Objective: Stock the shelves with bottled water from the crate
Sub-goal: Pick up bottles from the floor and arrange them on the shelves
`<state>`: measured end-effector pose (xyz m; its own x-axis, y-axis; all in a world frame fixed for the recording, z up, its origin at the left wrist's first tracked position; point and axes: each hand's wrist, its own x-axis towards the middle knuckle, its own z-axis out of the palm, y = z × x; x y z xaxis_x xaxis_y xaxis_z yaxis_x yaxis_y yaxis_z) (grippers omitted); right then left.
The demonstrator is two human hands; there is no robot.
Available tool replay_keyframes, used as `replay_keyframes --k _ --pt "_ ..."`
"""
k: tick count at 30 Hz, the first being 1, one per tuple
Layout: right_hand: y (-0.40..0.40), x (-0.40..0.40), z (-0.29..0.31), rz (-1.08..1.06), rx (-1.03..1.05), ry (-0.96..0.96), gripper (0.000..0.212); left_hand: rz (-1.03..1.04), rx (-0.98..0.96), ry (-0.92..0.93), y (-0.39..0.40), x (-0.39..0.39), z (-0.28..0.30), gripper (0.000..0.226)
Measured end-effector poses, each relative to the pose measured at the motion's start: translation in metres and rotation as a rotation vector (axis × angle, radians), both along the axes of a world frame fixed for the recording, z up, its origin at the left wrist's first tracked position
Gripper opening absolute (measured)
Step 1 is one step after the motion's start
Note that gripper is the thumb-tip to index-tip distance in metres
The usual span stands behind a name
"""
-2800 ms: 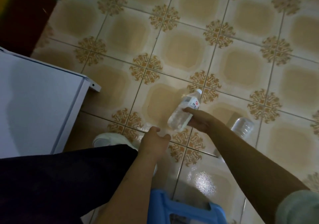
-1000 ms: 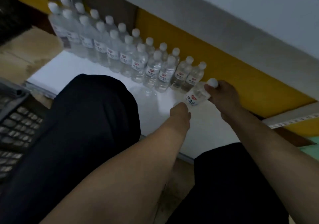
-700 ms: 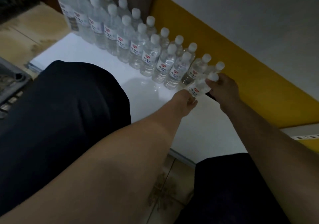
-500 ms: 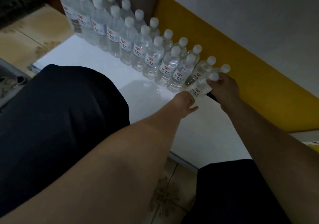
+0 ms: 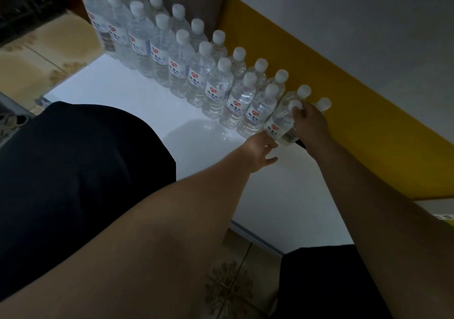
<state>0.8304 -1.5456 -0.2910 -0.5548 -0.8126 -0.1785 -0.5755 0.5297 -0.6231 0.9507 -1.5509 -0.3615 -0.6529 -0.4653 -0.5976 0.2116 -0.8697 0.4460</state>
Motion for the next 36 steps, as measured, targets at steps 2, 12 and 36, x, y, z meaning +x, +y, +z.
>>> replay_keyframes --k 2,12,36 --pt "0.000 0.002 0.004 -0.044 0.082 -0.056 0.049 -0.065 -0.039 -0.076 0.006 -0.002 0.000 0.047" --pt "0.074 -0.015 0.058 -0.076 0.111 0.077 0.061 -0.499 -0.776 -0.683 0.055 -0.007 0.052 0.053" --pt "0.674 -0.050 0.111 -0.918 -0.052 0.037 0.053 -1.689 -2.292 -0.197 0.535 -0.069 0.140 0.050"
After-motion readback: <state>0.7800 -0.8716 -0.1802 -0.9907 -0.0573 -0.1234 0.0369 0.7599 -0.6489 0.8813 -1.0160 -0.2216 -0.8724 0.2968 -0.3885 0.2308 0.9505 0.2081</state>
